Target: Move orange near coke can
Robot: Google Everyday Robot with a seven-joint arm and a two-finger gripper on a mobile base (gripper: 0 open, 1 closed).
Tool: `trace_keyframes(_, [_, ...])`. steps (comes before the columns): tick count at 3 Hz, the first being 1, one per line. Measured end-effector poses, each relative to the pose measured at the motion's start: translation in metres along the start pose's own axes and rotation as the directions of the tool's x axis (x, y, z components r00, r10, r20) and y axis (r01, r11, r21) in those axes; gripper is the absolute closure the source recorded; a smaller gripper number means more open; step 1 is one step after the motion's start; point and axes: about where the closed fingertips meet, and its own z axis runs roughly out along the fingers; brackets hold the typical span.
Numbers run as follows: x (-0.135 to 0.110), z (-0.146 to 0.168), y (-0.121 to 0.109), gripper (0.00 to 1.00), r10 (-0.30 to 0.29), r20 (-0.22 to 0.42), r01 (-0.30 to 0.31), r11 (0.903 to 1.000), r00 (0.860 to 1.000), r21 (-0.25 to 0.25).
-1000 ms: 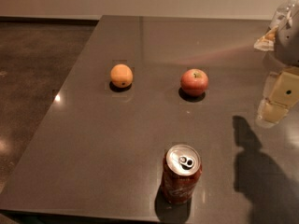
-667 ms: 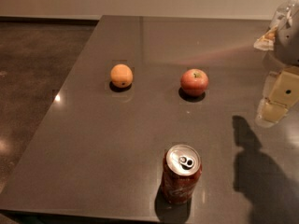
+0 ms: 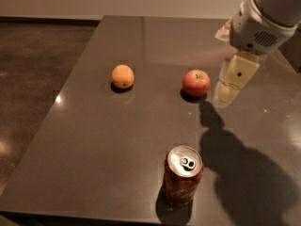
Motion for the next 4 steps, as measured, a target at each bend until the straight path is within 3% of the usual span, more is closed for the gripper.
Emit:
trace_keyframes(2, [-0.06,0.049,-0.029,0.0,0.023,0.068,-0.02,0.9985,0.997,-0.052])
trace_keyframes(4, [-0.12,0.108,-0.042,0.0,0.04,0.107,-0.03,0.9954,0.993,-0.091])
